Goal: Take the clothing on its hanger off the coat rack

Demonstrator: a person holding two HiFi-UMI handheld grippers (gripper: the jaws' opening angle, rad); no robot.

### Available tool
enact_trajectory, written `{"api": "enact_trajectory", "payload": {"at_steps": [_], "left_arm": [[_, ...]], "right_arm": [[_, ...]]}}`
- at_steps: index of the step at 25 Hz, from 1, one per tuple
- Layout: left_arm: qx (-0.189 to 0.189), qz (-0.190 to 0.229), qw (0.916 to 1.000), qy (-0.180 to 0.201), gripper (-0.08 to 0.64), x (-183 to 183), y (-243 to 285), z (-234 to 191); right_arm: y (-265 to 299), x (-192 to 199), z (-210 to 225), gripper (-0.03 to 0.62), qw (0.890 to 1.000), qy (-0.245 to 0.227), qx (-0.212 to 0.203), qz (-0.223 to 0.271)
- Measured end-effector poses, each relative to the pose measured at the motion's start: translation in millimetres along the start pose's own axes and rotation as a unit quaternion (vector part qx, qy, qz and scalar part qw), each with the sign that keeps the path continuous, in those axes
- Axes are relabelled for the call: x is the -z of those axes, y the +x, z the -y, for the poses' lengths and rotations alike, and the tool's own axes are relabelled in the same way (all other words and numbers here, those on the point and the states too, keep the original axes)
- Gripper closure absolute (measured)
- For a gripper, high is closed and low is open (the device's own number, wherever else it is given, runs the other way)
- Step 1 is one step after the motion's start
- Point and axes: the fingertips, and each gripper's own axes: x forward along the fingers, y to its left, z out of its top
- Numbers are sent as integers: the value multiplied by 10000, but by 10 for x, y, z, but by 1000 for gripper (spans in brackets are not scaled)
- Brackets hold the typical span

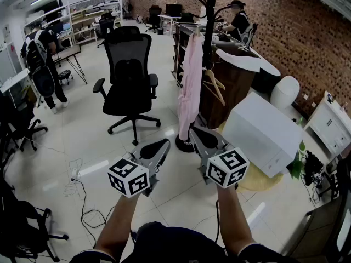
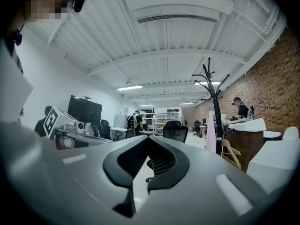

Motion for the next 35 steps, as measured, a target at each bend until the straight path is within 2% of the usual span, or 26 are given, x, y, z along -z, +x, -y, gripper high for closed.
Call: {"api": "enact_trajectory", "payload": {"at_steps": [8, 14, 25, 31, 35], "left_arm": [[-43, 45, 9999, 117, 549, -77, 304, -118], [25, 74, 9998, 163, 549, -161, 556, -423], [523, -141, 9979, 347, 549, -412, 1156, -1529], [740, -73, 9964, 408, 549, -656, 1434, -2201], [892, -86, 9951, 414, 549, -713, 1624, -2474]], "right_arm": [[168, -54, 272, 591, 9998, -174, -41, -19], [434, -21, 496, 591, 9999, -166, 12, -34], [1474, -97, 1104, 591, 9979, -152, 627, 54], [2019, -183, 1421, 591, 9942, -195, 1051, 71], [2283, -213, 1628, 591, 9923, -242, 1215, 47]]}}
